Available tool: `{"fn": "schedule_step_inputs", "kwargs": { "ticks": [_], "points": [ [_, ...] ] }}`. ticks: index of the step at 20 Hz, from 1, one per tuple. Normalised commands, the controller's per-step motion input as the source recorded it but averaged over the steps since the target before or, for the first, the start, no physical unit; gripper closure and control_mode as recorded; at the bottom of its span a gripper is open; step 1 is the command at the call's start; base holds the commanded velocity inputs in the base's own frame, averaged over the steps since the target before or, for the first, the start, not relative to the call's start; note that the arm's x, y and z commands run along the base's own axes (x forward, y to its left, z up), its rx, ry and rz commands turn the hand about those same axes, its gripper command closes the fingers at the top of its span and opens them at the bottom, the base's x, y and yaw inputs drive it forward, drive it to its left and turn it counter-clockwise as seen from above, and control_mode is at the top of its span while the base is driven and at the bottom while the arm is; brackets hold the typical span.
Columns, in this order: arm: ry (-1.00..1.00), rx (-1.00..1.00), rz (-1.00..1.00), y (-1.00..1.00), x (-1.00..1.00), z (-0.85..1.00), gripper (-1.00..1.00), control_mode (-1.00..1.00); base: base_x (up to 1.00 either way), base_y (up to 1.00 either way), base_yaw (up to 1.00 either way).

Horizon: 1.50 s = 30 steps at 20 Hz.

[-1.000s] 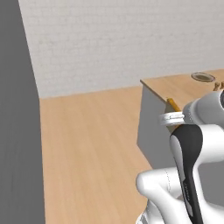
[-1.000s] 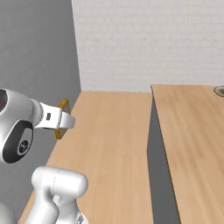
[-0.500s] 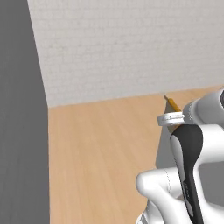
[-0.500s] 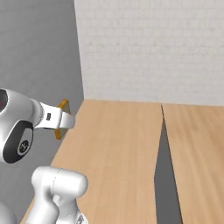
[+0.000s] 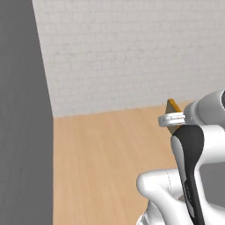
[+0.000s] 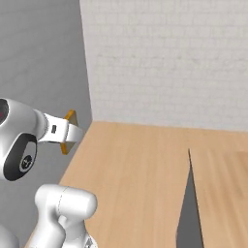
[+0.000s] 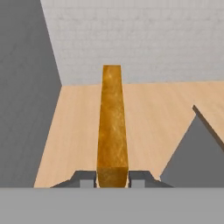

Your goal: Start the toaster. Once the lever pops up, take the bread to the plate on the dining counter.

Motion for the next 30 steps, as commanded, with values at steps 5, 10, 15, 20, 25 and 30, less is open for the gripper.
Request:
{"fn": "schedule_step_inputs", "kwargs": {
  "ticks": [5, 10, 15, 20, 25, 30],
  "points": [
    [0.00, 0.00, 0.00, 0.00, 0.00, 0.00, 1.00, 1.00, 1.00, 0.00, 0.02],
    [0.00, 0.00, 0.00, 0.00, 0.00, 0.00, 1.00, 1.00, 1.00, 0.00, 0.04],
    [0.00, 0.00, 0.00, 0.00, 0.00, 0.00, 1.00, 1.00, 1.00, 0.00, 0.05],
    [0.00, 0.00, 0.00, 0.00, 0.00, 0.00, 1.00, 1.00, 1.00, -0.05, 0.04],
    [0.00, 0.00, 0.00, 0.00, 0.00, 0.00, 1.00, 1.00, 1.00, -0.16, 0.01],
    [0.00, 0.00, 0.00, 0.00, 0.00, 0.00, 1.00, 1.00, 0.96, -0.08, -0.17]
  ]
}}
